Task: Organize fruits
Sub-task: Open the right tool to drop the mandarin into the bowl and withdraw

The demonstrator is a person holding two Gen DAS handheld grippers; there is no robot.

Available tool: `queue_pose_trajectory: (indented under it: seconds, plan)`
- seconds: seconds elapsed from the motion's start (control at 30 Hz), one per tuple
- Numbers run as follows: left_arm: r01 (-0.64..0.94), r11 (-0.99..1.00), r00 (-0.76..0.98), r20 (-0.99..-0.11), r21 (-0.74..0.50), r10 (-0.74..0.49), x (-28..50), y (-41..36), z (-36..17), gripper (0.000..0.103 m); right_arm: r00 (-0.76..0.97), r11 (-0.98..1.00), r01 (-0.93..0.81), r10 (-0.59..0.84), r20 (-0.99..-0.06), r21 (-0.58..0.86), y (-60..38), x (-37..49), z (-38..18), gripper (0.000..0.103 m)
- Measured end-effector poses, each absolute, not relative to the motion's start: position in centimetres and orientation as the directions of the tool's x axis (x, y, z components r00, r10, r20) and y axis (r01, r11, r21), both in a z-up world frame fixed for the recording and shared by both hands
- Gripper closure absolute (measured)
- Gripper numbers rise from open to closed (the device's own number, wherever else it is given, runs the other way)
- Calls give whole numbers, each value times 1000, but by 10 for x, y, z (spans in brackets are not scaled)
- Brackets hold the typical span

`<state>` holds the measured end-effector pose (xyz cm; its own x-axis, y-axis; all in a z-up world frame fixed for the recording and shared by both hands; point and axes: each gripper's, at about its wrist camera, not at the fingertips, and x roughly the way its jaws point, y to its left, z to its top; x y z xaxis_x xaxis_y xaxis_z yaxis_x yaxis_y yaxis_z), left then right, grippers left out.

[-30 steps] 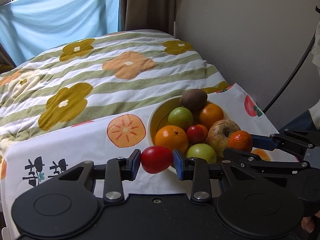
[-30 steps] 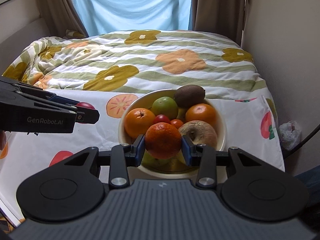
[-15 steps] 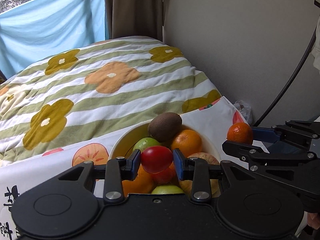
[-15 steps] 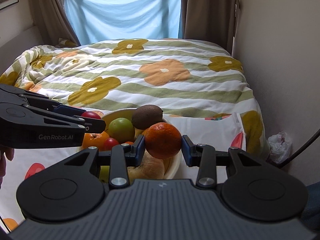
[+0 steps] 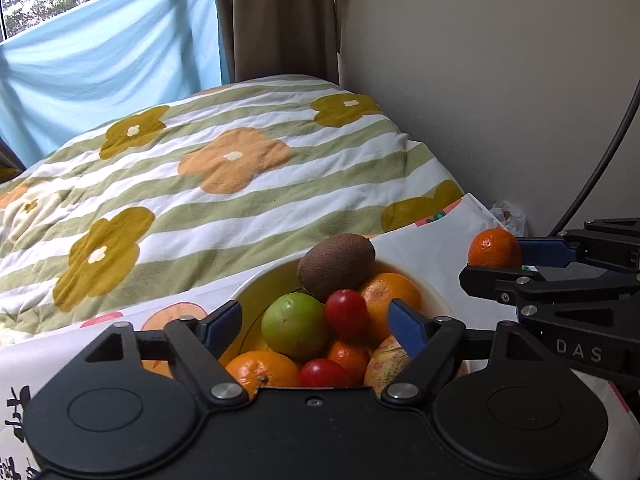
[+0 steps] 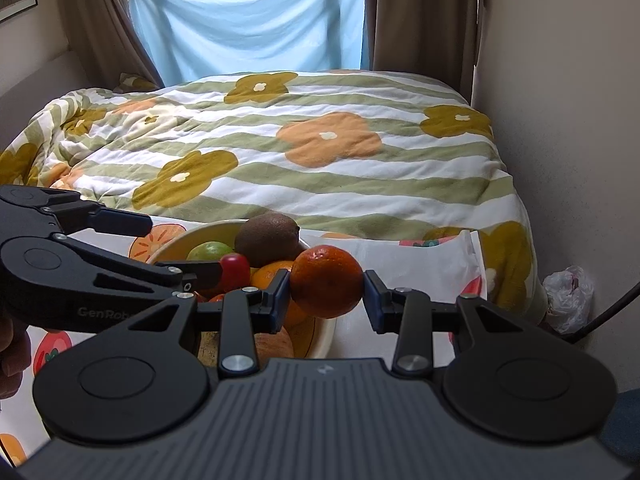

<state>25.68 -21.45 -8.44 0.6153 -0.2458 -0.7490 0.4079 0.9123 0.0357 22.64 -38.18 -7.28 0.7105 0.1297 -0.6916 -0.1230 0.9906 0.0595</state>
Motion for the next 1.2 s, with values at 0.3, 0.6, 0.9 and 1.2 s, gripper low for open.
queue_pose_trajectory:
  seconds: [0.3,0.6,0.9,1.2]
  plan:
    - [315,949,625,-756,15,-196,234,-175,-76,14,697,977,-201,190,-692,66,-362,239,-73,50]
    - [226,974,644,-753,19,-135,216,-149,-73,14,656,944,-320,279,-701,77,-326,248,-81,50]
    - [140,990,660,-748,28,-72,196,-136,-74,14,649,918,-391,323,-689,63,-311,244,-95,31]
    - [94,995,686,-726,28,-44,164,-130,-56,14,695,926,-373,321,-643,59,-316,218,-72,6]
